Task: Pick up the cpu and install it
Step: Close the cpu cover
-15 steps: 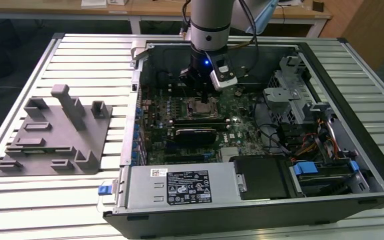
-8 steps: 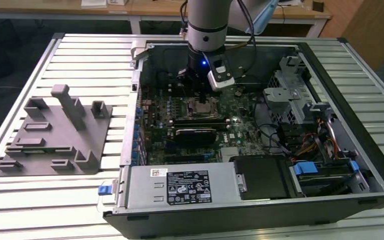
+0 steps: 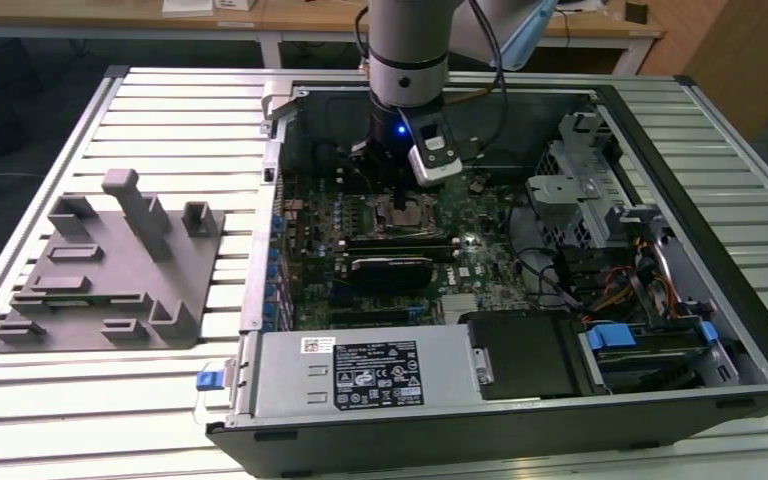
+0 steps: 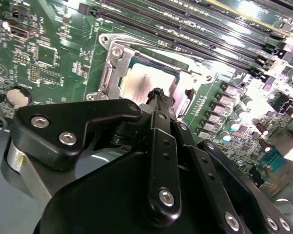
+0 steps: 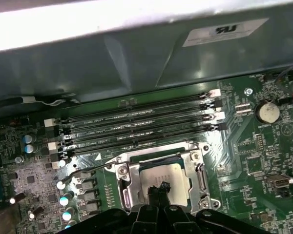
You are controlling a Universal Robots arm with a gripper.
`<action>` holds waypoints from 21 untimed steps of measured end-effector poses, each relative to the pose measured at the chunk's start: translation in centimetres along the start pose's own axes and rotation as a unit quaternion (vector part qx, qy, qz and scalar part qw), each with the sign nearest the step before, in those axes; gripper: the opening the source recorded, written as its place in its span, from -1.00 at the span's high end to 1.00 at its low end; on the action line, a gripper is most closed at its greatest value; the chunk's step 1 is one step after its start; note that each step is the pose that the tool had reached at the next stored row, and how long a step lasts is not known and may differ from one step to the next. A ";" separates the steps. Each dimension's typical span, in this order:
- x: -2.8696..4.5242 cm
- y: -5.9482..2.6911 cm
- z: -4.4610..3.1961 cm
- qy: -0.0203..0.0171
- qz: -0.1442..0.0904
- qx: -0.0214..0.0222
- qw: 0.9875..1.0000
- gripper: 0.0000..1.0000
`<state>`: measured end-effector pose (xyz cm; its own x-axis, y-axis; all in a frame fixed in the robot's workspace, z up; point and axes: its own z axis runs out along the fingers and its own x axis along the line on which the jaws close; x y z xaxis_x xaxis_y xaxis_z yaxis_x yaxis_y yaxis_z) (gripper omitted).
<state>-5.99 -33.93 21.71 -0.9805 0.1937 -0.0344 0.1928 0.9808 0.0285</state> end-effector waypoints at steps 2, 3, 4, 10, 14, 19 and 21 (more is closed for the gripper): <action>0.29 -0.13 0.12 0.000 0.000 0.000 1.000 0.79; 0.44 -0.19 0.17 0.000 0.000 0.000 1.000 0.79; 0.58 -0.25 0.21 0.000 0.000 0.000 1.000 0.79; 1.52 -0.60 0.63 0.000 0.000 0.000 1.000 0.79; 1.61 -0.63 0.79 0.000 0.000 0.000 1.000 0.79; 1.84 -0.68 1.25 0.000 0.000 0.000 1.000 0.79; 1.92 -0.70 1.41 0.000 0.000 0.000 1.000 0.79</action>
<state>-7.95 -34.21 20.21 -0.9805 0.1936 -0.0343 0.1927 0.9808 0.0290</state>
